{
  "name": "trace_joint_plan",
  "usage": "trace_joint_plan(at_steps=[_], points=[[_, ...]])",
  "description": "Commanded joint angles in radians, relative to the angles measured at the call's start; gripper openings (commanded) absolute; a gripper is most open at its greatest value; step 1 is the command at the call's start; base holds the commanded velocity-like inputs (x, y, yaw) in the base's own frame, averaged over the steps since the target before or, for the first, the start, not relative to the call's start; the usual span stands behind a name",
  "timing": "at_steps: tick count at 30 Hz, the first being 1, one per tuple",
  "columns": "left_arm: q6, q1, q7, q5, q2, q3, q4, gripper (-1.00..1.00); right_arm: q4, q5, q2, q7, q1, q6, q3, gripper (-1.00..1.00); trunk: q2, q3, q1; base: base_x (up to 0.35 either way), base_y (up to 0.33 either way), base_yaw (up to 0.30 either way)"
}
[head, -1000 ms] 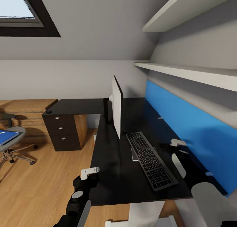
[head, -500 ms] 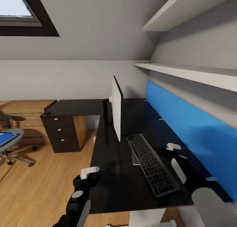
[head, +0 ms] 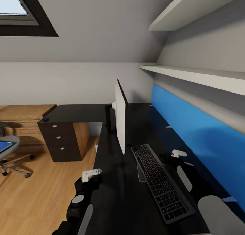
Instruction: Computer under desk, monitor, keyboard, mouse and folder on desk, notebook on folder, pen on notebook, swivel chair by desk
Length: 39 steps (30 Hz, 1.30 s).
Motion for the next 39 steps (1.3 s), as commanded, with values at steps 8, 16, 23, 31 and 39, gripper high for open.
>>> trace_joint_plan(at_steps=[8, 16, 23, 31, 39], points=[[0.001, -0.001, 0.011, 0.010, 0.000, 0.088, -0.049, 1.00, 0.011, -0.004, 0.006, 0.002, 0.000, 0.004, 0.005, 1.00, -0.057, -0.026, 0.031, 0.004, 0.000, 0.000], [0.003, -0.001, 0.009, 0.110, 0.001, 0.269, -0.076, 1.00, 0.011, -0.003, 0.007, 0.002, 0.000, 0.004, 0.003, 1.00, -0.113, -0.051, 0.061, 0.000, 0.000, 0.000], [0.001, -0.001, 0.008, 0.153, 0.002, 0.281, -0.085, 1.00, 0.010, -0.003, 0.005, 0.000, 0.000, 0.010, 0.002, 1.00, -0.162, -0.073, 0.088, 0.000, 0.000, 0.000], [-0.002, -0.001, 0.008, 0.156, 0.002, 0.283, -0.105, 1.00, 0.011, -0.004, 0.006, -0.008, 0.000, 0.032, 0.007, 1.00, -0.218, -0.098, 0.119, 0.000, 0.000, 0.000], [-0.003, -0.001, 0.008, 0.156, 0.003, 0.282, -0.112, 1.00, 0.011, -0.005, 0.007, -0.009, 0.000, 0.102, 0.007, 1.00, -0.246, -0.111, 0.134, 0.000, 0.000, 0.000]])
